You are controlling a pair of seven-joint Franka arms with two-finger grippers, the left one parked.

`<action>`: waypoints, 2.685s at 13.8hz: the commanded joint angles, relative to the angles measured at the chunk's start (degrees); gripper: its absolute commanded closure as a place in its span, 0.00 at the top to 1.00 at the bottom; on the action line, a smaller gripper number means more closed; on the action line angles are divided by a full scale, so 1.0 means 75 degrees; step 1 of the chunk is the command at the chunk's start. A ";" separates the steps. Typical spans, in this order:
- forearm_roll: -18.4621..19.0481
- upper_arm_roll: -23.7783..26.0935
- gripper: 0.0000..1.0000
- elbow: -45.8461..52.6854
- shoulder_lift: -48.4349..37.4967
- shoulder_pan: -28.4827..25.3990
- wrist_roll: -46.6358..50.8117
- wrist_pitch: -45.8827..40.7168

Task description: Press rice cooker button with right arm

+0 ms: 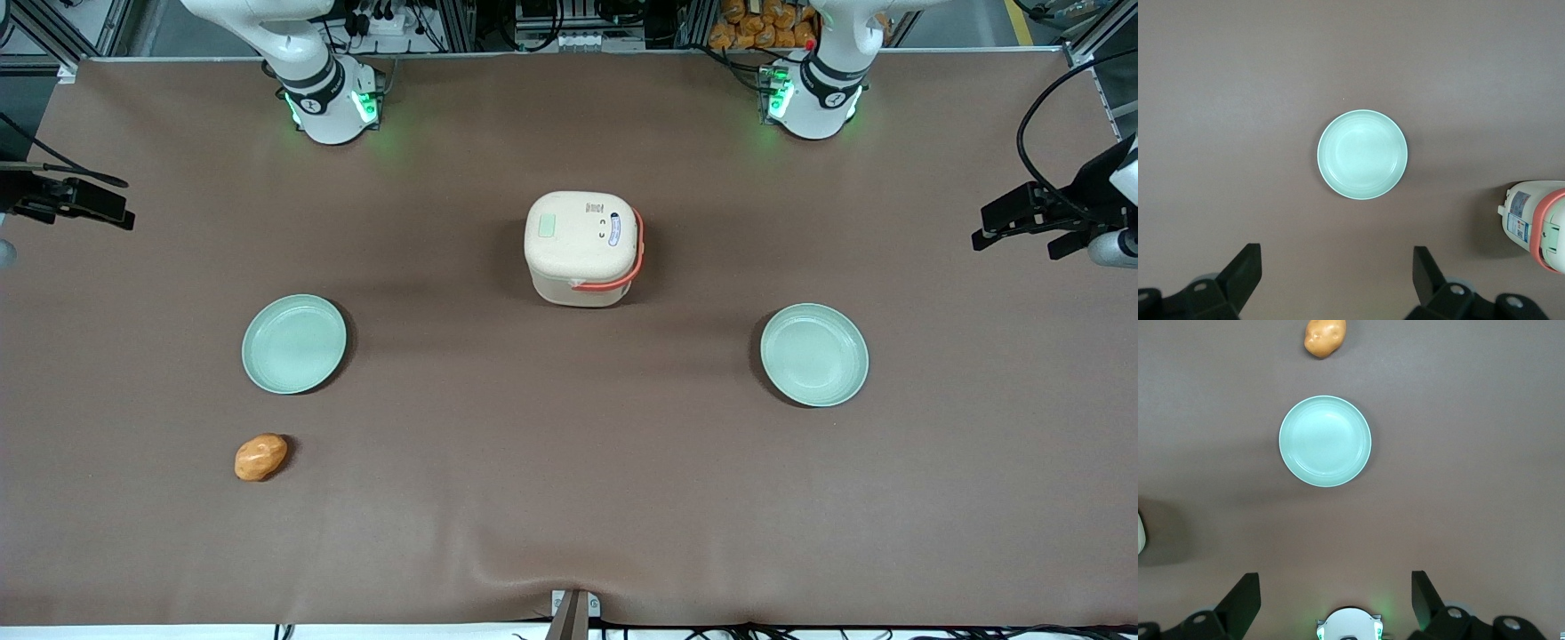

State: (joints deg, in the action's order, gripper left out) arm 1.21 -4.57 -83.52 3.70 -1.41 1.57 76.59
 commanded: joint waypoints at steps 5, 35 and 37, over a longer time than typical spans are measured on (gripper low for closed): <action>-0.0009 -0.0059 1.00 0.0085 -0.0048 -0.0058 -0.0104 -0.0122; -0.1061 -0.0024 0.11 0.0026 0.1264 -0.4652 0.2649 0.1505; -0.1658 -0.0024 0.02 0.0003 0.1603 -0.4699 0.2696 0.1670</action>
State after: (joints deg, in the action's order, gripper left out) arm -7.44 -4.06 -83.84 13.92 -36.63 21.22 88.35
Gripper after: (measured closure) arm 0.793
